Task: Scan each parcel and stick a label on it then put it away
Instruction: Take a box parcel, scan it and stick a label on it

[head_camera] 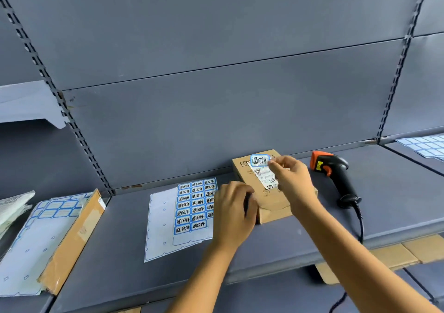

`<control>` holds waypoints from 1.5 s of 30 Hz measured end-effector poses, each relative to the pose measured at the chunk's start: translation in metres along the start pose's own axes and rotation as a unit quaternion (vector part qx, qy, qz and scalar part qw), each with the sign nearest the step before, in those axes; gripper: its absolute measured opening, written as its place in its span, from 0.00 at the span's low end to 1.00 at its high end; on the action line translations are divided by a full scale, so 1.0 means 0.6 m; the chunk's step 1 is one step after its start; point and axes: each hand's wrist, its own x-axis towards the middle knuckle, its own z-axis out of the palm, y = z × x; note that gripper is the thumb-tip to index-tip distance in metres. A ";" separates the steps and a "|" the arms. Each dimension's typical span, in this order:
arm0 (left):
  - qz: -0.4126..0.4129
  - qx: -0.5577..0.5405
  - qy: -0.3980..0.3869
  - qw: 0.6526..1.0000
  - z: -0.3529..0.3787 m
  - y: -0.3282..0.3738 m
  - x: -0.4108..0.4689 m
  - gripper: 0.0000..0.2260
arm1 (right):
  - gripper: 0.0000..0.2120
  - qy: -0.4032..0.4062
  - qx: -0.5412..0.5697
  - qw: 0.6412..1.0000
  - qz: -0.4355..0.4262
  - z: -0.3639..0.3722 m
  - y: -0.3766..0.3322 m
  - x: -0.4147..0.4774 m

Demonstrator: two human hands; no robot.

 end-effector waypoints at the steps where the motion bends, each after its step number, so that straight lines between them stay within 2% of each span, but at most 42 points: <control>1: 0.025 0.007 -0.012 1.000 0.012 0.016 0.010 0.09 | 0.08 0.012 -0.033 0.999 0.003 -0.027 0.006 0.020; 5: 0.123 0.049 -0.092 0.987 0.063 0.069 0.039 0.09 | 0.13 0.029 -0.149 0.988 0.026 -0.109 0.034 0.077; 7: 0.146 0.075 -0.144 0.976 0.084 0.090 0.050 0.11 | 0.17 0.029 -0.199 0.979 0.031 -0.127 0.033 0.094; 10: 0.157 0.134 -0.200 0.958 0.107 0.108 0.071 0.13 | 0.16 0.015 -0.267 0.962 0.054 -0.129 0.023 0.113; 14: 0.089 0.091 -0.206 0.970 0.119 0.104 0.094 0.05 | 0.10 0.006 -0.298 0.950 0.098 -0.126 0.034 0.140; 17: 0.027 0.098 -0.266 0.959 0.124 0.099 0.103 0.16 | 0.11 0.031 -0.309 0.944 0.112 -0.125 0.050 0.148; 19: 0.007 0.102 -0.290 0.952 0.127 0.100 0.109 0.19 | 0.12 0.038 -0.309 0.943 0.117 -0.127 0.059 0.152; 24: 0.015 0.090 -0.262 0.961 0.139 0.104 0.103 0.20 | 0.09 0.015 -0.318 0.939 0.131 -0.129 0.066 0.161; 28: 0.013 0.105 -0.273 0.956 0.140 0.105 0.104 0.25 | 0.14 -0.012 -0.321 0.937 0.136 -0.126 0.054 0.154; 32: 0.011 0.112 -0.282 0.953 0.143 0.102 0.104 0.25 | 0.16 -0.014 -0.321 0.938 0.131 -0.123 0.055 0.157; 37: 0.019 0.093 -0.274 0.957 0.142 0.103 0.104 0.19 | 0.15 -0.024 -0.290 0.948 0.132 -0.125 0.072 0.159; 42: 0.034 0.119 -0.264 0.957 0.143 0.100 0.101 0.17 | 0.12 -0.029 -0.279 0.951 0.131 -0.127 0.078 0.160; 45: 0.032 0.130 -0.228 0.965 0.139 0.104 0.099 0.09 | 0.10 -0.031 -0.292 0.948 0.123 -0.127 0.076 0.158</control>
